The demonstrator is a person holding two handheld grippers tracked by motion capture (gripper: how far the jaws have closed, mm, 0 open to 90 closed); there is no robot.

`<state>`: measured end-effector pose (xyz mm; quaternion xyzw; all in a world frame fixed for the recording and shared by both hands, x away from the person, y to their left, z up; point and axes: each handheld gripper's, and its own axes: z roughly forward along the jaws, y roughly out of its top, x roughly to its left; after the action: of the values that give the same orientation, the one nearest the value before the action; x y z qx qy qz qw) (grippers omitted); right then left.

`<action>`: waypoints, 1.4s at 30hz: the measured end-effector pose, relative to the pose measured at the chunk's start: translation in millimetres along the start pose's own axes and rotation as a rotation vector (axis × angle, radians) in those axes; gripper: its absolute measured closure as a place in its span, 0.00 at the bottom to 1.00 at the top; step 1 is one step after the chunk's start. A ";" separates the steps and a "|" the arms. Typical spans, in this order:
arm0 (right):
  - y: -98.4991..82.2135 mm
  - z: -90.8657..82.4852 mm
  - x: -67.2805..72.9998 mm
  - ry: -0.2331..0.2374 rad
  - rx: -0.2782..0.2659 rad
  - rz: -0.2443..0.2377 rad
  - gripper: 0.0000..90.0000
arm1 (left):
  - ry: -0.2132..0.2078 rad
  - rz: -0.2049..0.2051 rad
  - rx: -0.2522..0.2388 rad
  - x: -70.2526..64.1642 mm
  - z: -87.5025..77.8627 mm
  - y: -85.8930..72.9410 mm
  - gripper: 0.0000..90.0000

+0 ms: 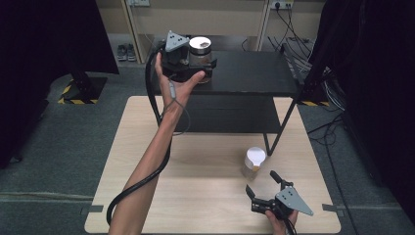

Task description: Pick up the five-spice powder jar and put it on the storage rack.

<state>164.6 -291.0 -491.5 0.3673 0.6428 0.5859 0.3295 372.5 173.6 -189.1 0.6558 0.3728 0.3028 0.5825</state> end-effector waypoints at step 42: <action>-0.1 0.2 0.9 -0.002 0.000 -0.004 0.01 | -0.149 -0.020 -0.109 -18.5 -73.9 -72.6 0.02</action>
<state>164.3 -290.1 -491.6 0.3668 0.6433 0.5848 0.3311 291.2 200.9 -250.1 0.6401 0.3179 0.2669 0.6464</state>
